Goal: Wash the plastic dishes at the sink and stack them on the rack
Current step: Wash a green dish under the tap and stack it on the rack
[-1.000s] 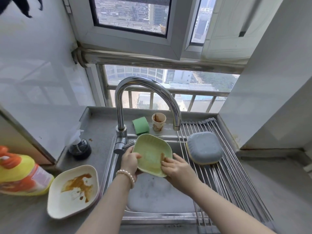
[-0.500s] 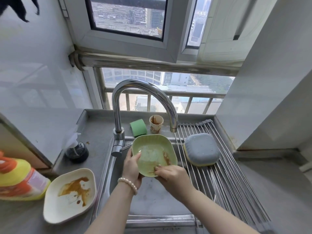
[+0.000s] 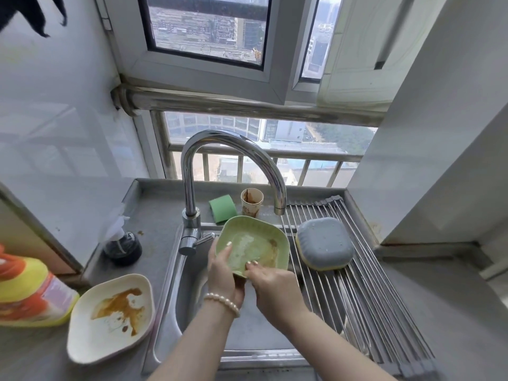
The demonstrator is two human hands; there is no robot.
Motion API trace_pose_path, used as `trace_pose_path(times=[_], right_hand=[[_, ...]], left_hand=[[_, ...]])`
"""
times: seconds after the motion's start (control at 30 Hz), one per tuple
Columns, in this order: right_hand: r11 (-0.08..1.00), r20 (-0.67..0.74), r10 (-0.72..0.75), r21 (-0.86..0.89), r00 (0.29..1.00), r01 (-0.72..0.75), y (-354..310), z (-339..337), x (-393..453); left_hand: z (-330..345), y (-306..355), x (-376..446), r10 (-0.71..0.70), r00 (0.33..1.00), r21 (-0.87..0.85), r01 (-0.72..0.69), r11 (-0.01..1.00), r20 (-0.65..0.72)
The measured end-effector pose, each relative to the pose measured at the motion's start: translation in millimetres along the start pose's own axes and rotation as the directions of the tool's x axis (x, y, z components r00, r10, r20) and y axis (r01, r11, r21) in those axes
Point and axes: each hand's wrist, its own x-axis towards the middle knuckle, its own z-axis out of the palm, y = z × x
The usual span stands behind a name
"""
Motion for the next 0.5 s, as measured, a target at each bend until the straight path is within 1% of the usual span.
trace_pose_path(times=[0.03,0.07,0.1,0.13,0.17,0.2,0.23,0.27,0.3,0.33,0.4,0.47,0.5], right_hand=[[0.998,0.027,-0.051,0.040,0.998,0.050,1,-5,-3],[0.996,0.118,-0.075,0.060,0.990,0.068,3,-11,-4],[0.999,0.261,-0.047,0.031,0.964,0.040,5,-19,-3],[0.998,0.389,0.024,-0.063,0.921,0.000,9,-28,2],[0.987,0.505,0.109,-0.160,0.856,-0.031,14,-37,7],[0.974,0.579,0.199,-0.207,0.790,-0.094,19,-43,13],[0.962,0.617,0.269,-0.211,0.740,-0.174,23,-46,20],[0.954,0.655,0.297,-0.182,0.695,-0.237,22,-45,27],[0.956,0.694,0.277,-0.128,0.665,-0.264,17,-43,32],[0.961,0.722,0.222,-0.051,0.655,-0.271,7,-41,34],[0.970,0.783,0.080,0.082,0.616,-0.230,-15,-42,29],[0.973,0.822,0.005,0.128,0.569,-0.194,-21,-53,18],[0.978,0.836,0.015,0.102,0.549,-0.181,-15,-57,15]], left_hand=[[-1,7,6,0.046,0.998,0.046,-0.044,0.998,-0.051],[-4,13,11,0.068,0.995,0.094,-0.061,0.994,-0.076],[-6,17,14,0.065,0.995,0.146,-0.054,0.988,-0.074],[-7,18,16,0.038,0.998,0.204,-0.027,0.979,-0.053],[-8,16,14,-0.007,0.999,0.256,0.015,0.967,-0.031],[-9,13,11,-0.058,0.998,0.278,0.057,0.959,-0.004],[-7,8,9,-0.097,0.995,0.278,0.086,0.957,0.025],[-6,4,7,-0.116,0.992,0.264,0.099,0.960,0.051],[-4,2,6,-0.120,0.990,0.244,0.100,0.965,0.069],[-3,2,5,-0.114,0.991,0.220,0.095,0.971,0.074],[-7,7,8,-0.084,0.995,0.204,0.071,0.976,0.058],[-17,14,14,-0.060,0.997,0.229,0.047,0.972,0.049],[-21,18,15,-0.058,0.997,0.214,0.045,0.976,0.056]])
